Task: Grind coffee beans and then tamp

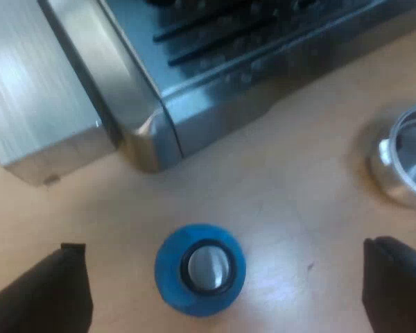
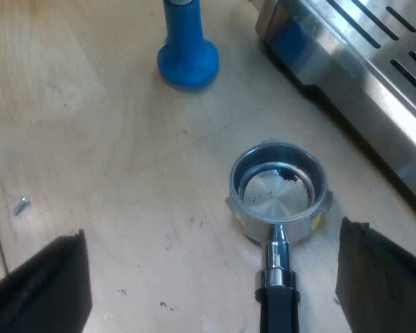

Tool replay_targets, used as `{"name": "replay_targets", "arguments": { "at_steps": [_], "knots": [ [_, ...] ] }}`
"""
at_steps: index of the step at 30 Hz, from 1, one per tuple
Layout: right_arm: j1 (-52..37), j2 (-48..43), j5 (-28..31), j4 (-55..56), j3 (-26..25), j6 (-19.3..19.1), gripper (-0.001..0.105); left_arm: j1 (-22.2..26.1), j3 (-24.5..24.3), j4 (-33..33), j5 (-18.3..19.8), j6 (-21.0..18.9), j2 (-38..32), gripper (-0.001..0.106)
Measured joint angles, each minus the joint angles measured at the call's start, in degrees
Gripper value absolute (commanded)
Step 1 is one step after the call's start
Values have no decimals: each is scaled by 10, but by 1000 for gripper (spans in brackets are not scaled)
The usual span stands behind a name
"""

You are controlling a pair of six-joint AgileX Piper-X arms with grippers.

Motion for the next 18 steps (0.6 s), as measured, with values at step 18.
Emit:
{"name": "replay_targets", "arguments": {
  "at_steps": [18],
  "knots": [
    [0,0,0,0,0,0,74,0,0,-76,-8,-3,214,80]
  ]
}}
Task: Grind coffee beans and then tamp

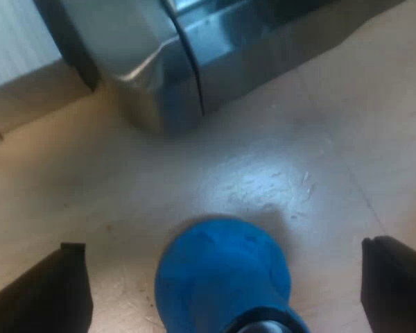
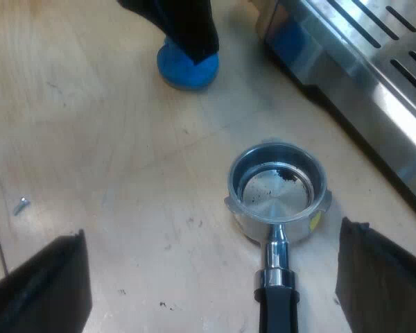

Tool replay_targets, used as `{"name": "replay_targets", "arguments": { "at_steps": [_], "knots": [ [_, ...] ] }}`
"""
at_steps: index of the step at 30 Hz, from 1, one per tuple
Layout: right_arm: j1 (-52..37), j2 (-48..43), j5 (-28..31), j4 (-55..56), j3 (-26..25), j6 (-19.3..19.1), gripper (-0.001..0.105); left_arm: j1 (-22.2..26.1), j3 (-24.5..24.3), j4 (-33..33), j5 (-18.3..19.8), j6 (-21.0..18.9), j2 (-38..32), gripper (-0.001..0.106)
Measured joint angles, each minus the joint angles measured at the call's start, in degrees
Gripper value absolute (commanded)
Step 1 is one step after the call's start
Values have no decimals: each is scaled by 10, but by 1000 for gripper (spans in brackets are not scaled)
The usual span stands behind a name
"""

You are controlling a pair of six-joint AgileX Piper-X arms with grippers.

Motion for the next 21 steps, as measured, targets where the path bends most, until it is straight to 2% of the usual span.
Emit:
{"name": "replay_targets", "arguments": {
  "at_steps": [6,7,9,14,16,21],
  "knots": [
    [0,0,0,0,0,0,74,0,0,0,0,0,13,73],
    [0,0,0,0,0,1,74,0,0,0,0,0,13,68],
    [0,0,0,0,0,1,74,0,0,0,0,0,13,48],
    [0,0,0,0,0,1,74,0,0,16,0,0,13,18],
    [0,0,0,0,0,1,74,0,-2,19,-1,0,12,0],
    [0,0,0,-1,0,1,74,0,-13,61,-1,7,12,0]
  ]
}}
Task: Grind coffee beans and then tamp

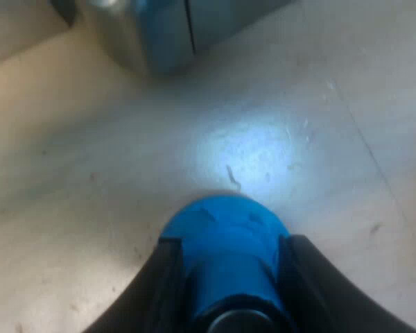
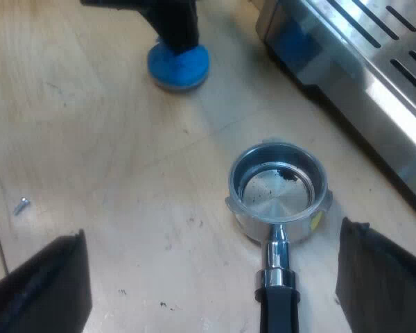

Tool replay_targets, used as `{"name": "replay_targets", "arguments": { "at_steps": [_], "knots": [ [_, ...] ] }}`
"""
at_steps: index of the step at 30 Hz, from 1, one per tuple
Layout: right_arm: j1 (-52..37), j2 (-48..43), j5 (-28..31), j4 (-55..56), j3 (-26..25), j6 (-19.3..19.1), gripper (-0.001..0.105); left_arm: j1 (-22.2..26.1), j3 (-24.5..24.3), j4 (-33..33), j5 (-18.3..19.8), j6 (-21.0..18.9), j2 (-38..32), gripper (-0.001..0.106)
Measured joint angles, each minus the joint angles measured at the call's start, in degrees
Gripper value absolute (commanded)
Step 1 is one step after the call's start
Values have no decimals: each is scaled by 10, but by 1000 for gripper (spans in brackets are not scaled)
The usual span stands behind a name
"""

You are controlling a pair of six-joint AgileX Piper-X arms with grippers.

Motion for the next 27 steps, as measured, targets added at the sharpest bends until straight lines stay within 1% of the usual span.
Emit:
{"name": "replay_targets", "arguments": {
  "at_steps": [3,8,11,13,14,15,17,19,22,25,26,27],
  "knots": [
    [0,-2,0,2,0,0,74,0,-16,34,0,14,-5,0],
    [0,-28,0,14,0,0,74,-11,-52,74,0,14,-42,0],
    [0,-43,0,22,0,0,74,-51,-72,93,0,14,-62,0],
    [0,-49,12,33,0,0,74,-91,-84,99,-2,14,-69,0],
    [0,-48,17,35,0,-1,74,-102,-88,102,-2,14,-69,0],
    [0,-48,20,31,3,-1,74,-123,-97,105,-11,14,-69,0],
    [0,-48,20,8,15,-1,74,-148,-110,108,-21,13,-69,0],
    [0,-48,22,-23,36,-1,74,-176,-130,108,-24,8,-69,0],
    [0,-48,28,-52,62,2,74,-200,-154,108,-25,-2,-69,0],
    [0,-48,39,-77,86,3,74,-211,-170,107,-25,-2,-69,0],
    [0,-48,39,-77,86,3,74,-213,-172,107,-25,-2,-69,0],
    [0,-48,41,-96,106,3,74,-213,-174,107,-22,-2,-69,0]
  ]
}}
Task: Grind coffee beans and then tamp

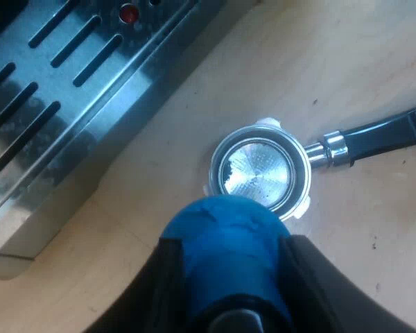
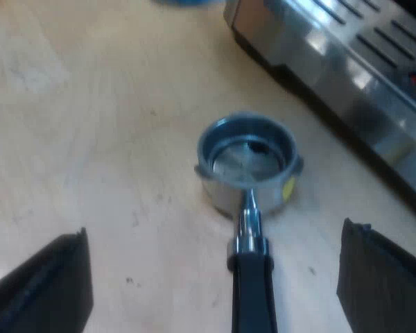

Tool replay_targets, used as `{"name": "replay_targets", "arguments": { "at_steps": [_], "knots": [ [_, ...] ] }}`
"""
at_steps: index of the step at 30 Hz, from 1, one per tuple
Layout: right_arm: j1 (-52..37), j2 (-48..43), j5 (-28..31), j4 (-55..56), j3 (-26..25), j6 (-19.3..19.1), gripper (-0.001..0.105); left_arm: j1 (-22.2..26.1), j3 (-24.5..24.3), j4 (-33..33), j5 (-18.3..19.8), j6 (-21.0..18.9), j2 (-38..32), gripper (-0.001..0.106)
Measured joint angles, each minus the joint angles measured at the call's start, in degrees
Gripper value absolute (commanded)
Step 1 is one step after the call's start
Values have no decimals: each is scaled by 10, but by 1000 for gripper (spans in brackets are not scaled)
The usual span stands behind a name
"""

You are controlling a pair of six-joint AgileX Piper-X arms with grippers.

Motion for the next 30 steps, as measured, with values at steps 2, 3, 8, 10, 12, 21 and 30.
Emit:
{"name": "replay_targets", "arguments": {
  "at_steps": [2,3,8,10,12,21,30],
  "knots": [
    [0,0,0,-22,17,1,74,0,0,0,9,-1,-1,0],
    [0,0,1,-34,28,1,74,0,0,1,14,-1,-1,0],
    [0,0,10,-90,79,23,74,-1,0,1,14,-1,-1,0],
    [0,0,25,-96,91,23,74,-1,0,1,14,-1,-1,0],
    [0,0,30,-100,98,23,74,-1,0,1,14,-1,-1,0],
    [0,0,40,-104,103,37,74,-1,0,-15,40,-3,10,0],
    [0,0,40,-105,103,54,74,-1,0,-35,48,-4,80,0]
  ]
}}
